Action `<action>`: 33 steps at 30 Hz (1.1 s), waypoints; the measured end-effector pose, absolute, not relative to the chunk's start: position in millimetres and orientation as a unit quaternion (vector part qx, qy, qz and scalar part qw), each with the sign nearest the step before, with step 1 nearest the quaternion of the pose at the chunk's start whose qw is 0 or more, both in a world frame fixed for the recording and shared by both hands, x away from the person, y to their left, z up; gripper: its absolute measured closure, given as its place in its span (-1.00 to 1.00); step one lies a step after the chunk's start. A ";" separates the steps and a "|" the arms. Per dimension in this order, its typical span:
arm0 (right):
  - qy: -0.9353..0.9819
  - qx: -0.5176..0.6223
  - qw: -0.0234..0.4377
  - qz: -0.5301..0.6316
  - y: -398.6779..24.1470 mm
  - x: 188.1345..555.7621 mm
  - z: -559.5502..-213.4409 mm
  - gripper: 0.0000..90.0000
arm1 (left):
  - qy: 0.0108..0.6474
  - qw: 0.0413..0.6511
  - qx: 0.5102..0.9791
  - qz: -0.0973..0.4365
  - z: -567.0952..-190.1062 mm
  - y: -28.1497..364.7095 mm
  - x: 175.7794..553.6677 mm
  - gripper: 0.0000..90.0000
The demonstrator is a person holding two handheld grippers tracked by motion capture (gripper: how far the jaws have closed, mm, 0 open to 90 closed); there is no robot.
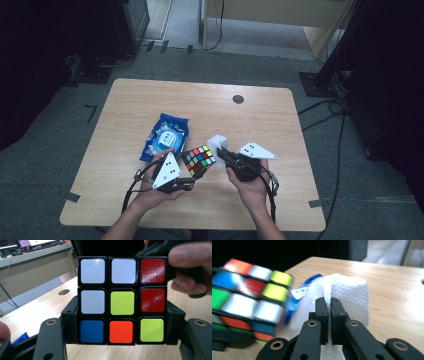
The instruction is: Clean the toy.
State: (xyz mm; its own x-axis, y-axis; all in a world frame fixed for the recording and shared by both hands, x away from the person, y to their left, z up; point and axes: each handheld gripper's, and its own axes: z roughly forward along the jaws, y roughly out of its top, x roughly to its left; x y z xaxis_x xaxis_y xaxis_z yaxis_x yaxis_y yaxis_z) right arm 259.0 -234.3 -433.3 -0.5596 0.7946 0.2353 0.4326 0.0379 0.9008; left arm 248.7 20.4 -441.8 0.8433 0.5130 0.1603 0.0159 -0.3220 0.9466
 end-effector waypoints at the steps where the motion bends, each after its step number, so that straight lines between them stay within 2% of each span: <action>1: 0.695 0.443 0.171 0.540 -236.3 258.8 -432.4 0.95 | 0.172 0.554 0.784 0.223 -442.8 21.3 250.1 -0.25; 5: 0.676 0.423 0.167 0.579 -236.1 247.5 -412.2 0.95 | 0.189 0.543 0.788 0.220 -447.2 22.3 255.3 -0.25; 10: 0.682 0.344 0.147 0.628 -213.1 224.4 -386.2 0.95 | 0.185 0.536 0.794 0.219 -448.1 16.9 252.6 -0.25; 12: 0.689 0.332 0.131 0.630 -205.2 222.0 -386.5 0.95 | 0.179 0.538 0.793 0.221 -446.0 15.6 250.2 -0.25; 15: 0.695 0.342 0.140 0.616 -201.4 224.2 -396.8 0.95 | 0.175 0.540 0.793 0.222 -441.7 15.8 248.3 -0.25; 17: 0.682 0.355 0.116 0.629 -205.8 227.3 -401.5 0.95 | 0.173 0.539 0.794 0.223 -441.2 16.5 247.5 -0.25; 25: 0.677 0.379 0.139 0.616 -217.4 234.6 -406.7 0.95 | 0.174 0.552 0.786 0.218 -435.1 20.8 246.8 -0.25; 27: 0.688 0.381 0.158 0.598 -220.2 238.1 -410.0 0.95 | 0.174 0.549 0.787 0.221 -435.4 20.9 247.1 -0.25; 29: 0.711 0.403 0.200 0.540 -223.2 245.1 -416.1 0.95 | 0.176 0.569 0.776 0.205 -433.5 23.2 247.4 -0.25; 33: 0.705 0.460 0.192 0.504 -242.8 260.8 -438.3 0.95 | 0.189 0.569 0.773 0.207 -430.7 27.2 250.7 -0.25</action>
